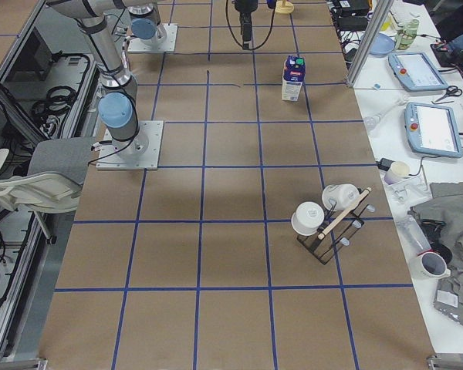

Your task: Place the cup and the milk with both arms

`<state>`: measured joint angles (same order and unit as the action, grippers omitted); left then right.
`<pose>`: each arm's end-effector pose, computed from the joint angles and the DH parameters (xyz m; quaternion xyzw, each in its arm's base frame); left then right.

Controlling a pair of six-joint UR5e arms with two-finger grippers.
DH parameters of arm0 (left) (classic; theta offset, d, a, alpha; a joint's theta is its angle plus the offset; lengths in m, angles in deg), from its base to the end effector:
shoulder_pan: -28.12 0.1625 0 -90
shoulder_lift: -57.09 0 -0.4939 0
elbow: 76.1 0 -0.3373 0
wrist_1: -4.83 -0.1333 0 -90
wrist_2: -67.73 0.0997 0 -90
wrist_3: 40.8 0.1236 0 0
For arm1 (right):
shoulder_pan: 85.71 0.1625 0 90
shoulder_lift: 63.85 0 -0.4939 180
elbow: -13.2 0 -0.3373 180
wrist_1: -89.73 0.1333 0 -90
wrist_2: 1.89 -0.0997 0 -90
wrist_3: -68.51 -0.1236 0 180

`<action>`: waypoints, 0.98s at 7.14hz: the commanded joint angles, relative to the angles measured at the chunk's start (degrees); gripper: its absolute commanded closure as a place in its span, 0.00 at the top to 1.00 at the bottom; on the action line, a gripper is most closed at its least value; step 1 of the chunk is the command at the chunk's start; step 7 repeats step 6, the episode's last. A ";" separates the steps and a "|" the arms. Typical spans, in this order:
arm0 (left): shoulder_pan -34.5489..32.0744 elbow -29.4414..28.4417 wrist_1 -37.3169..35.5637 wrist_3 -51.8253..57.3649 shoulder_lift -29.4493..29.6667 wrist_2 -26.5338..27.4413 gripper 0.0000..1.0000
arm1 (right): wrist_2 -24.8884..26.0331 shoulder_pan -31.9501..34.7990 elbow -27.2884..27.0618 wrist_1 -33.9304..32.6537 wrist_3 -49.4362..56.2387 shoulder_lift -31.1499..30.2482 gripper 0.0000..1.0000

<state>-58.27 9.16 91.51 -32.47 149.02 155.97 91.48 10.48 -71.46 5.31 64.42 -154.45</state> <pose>-0.1075 -0.4736 0.5605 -0.0419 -0.9976 0.0548 0.0097 0.1717 -0.4147 0.5685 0.0182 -0.9994 0.0058 0.0290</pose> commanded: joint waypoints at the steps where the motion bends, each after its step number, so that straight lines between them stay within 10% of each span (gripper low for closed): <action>1: 0.00 0.00 0.07 -0.07 0.00 0.00 1.00 | -0.82 -0.21 0.37 -0.39 -0.21 0.33 1.00; 7: 0.00 0.09 0.07 -0.07 0.00 0.00 1.00 | -0.73 -0.30 4.59 0.39 -2.67 3.14 1.00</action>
